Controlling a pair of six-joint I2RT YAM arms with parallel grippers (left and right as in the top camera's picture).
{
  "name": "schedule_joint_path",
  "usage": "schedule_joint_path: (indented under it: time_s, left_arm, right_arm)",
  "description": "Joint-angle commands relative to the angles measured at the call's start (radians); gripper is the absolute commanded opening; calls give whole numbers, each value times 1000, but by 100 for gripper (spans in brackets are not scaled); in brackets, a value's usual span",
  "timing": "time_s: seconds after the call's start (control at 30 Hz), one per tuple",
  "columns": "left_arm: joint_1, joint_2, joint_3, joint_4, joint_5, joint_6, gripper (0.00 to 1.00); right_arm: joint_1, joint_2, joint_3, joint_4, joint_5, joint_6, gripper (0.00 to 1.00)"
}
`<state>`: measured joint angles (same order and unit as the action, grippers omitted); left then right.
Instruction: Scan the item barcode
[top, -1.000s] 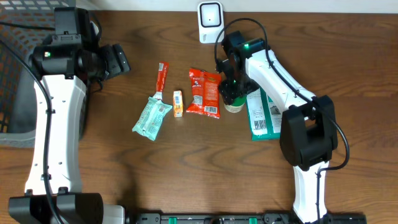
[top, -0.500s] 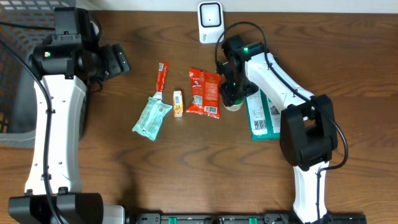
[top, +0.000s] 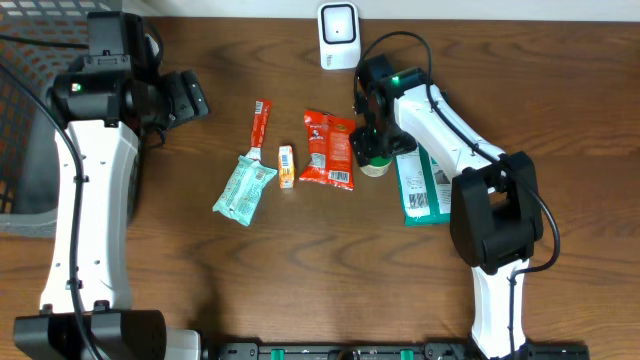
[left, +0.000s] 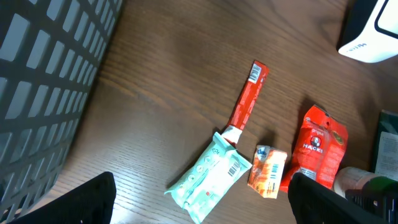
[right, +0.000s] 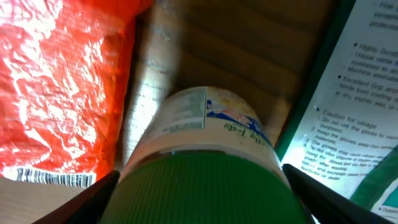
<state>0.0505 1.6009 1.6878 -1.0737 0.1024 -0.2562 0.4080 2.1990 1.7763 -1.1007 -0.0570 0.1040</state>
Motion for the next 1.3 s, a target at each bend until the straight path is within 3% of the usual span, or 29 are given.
schedule_joint_path:
  time_s: [0.0, 0.87, 1.27]
  left_arm:
    - [2, -20, 22, -3, 2, 12, 88]
    - [2, -20, 22, -3, 2, 12, 88]
    - [2, -20, 22, -3, 2, 12, 88]
  right_arm:
    - [2, 2, -3, 2, -8, 29, 76]
    - [0, 2, -12, 16, 0, -68, 81]
    - [-1, 2, -77, 65, 0, -68, 74]
